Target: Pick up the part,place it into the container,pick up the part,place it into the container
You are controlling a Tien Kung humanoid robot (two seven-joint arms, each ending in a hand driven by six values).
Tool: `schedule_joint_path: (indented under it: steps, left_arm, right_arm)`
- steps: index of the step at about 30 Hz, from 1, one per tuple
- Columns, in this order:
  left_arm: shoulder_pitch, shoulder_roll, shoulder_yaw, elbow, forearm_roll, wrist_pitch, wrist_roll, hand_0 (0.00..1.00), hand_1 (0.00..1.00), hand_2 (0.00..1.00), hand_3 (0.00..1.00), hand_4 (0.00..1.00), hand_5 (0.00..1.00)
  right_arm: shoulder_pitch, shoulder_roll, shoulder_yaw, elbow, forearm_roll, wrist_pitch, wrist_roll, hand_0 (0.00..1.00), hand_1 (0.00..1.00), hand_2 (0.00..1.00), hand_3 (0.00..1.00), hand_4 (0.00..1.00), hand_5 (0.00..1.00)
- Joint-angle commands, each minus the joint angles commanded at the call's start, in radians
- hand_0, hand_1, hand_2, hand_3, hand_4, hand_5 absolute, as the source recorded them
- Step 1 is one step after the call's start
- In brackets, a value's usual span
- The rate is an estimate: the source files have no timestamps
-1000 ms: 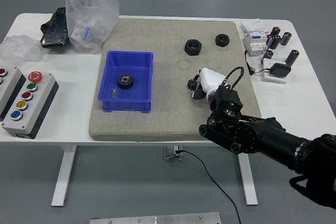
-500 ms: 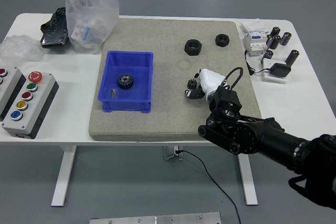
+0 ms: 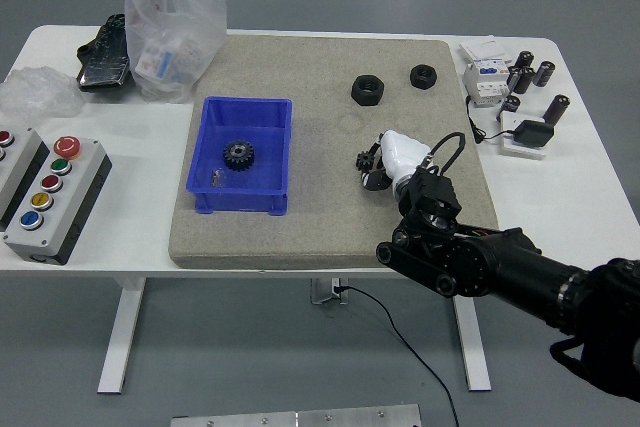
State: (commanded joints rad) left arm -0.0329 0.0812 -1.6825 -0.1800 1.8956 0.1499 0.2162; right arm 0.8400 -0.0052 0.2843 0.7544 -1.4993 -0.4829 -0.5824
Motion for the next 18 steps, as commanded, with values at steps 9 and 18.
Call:
schedule_joint_path:
  steps: [9,18]
  left_arm:
    - [0.001,-0.001,0.003,0.000,-0.003,0.001,-0.002,0.692,0.587,0.556,0.614,0.539,0.113]
    - [0.003,-0.002,-0.001,0.000,-0.001,0.003,-0.002,0.692,0.587,0.556,0.615,0.540,0.112]
  right_arm:
    - [-0.003,-0.001,-0.002,0.005,0.020,-0.043,0.022,0.347,0.549,0.435,0.515,0.584,0.068]
    - [-0.020,-0.026,0.051,0.045,0.098,-0.104,0.088,0.340,0.541,0.419,0.478,0.562,0.073]
